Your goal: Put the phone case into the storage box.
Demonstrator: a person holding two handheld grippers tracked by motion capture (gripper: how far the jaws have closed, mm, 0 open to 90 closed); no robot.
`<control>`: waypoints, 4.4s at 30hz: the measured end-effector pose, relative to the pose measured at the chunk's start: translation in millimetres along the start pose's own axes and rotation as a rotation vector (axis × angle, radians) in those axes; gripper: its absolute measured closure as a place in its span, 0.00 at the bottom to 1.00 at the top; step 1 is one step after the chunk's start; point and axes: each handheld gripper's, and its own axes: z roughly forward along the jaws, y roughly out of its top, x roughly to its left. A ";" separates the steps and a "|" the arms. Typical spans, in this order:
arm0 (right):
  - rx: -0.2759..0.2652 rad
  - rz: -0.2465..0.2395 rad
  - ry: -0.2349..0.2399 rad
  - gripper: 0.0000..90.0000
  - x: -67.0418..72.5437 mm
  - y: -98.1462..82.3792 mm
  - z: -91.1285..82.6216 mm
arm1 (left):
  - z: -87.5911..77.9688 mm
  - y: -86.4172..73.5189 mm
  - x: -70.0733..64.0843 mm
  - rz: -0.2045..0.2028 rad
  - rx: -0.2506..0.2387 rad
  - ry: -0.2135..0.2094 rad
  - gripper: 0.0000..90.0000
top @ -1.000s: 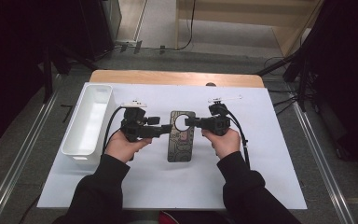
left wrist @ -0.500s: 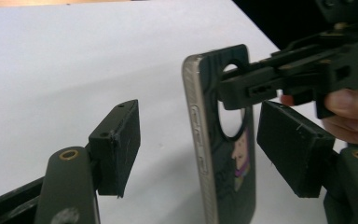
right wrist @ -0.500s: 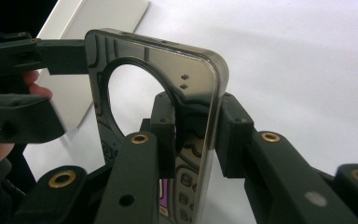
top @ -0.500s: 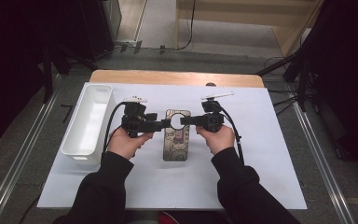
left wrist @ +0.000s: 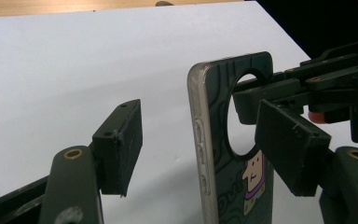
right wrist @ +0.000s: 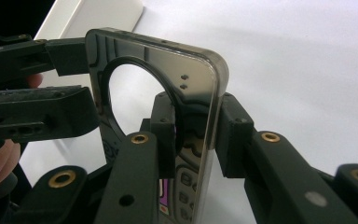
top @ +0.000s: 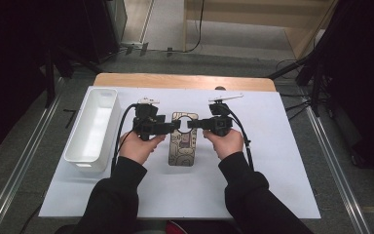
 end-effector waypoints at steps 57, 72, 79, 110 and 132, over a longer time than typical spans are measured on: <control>-0.013 -0.004 0.003 0.78 16.4 3.8 8.9 | 16.2 2.6 -5.6 0.018 0.030 0.130 0.79; -0.021 -0.009 0.000 0.78 17.3 3.7 9.3 | 15.8 3.6 -4.0 0.007 0.036 0.120 0.80; -0.021 -0.010 -0.005 0.78 18.0 3.8 9.5 | 16.0 3.4 -4.4 0.021 0.036 0.135 0.79; -0.048 -0.017 0.000 0.72 15.9 5.1 6.5 | 9.3 6.8 2.1 -0.029 0.035 0.063 0.82; -0.062 -0.103 0.045 0.46 21.1 -0.9 -4.1 | -1.2 11.8 9.0 -0.036 0.027 0.011 0.82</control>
